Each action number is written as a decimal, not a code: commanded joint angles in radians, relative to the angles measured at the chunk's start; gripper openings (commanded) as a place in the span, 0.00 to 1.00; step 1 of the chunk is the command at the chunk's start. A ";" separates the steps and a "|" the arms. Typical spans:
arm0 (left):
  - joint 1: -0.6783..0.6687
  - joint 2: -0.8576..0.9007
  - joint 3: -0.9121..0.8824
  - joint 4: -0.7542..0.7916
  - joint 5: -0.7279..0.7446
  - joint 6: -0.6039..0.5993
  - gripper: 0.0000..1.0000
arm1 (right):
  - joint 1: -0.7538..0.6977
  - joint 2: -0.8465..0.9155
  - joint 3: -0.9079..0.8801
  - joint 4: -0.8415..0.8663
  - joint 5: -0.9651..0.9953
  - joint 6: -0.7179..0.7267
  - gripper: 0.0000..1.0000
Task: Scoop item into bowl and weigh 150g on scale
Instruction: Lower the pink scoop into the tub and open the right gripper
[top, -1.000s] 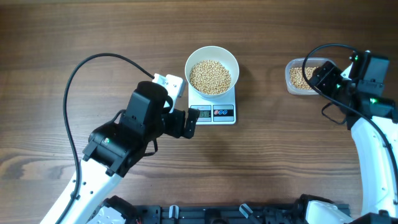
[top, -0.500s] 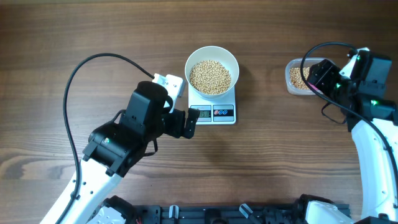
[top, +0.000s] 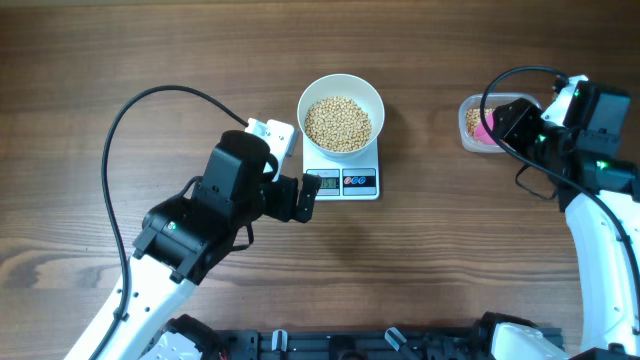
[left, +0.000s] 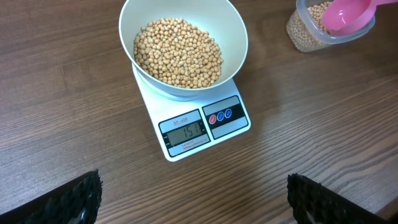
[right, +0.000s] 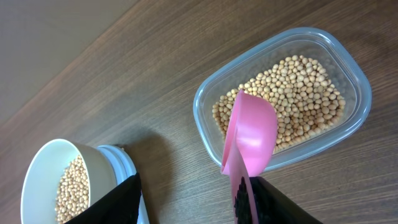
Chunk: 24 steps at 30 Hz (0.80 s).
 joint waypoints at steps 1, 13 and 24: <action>0.004 0.004 0.005 0.003 0.008 -0.010 1.00 | -0.002 -0.017 0.004 0.005 -0.019 -0.006 0.66; 0.004 0.004 0.005 0.003 0.008 -0.009 1.00 | -0.002 -0.017 0.004 0.027 -0.030 -0.006 0.83; 0.004 0.004 0.005 0.003 0.008 -0.009 1.00 | -0.002 -0.007 0.004 0.026 -0.031 -0.006 0.53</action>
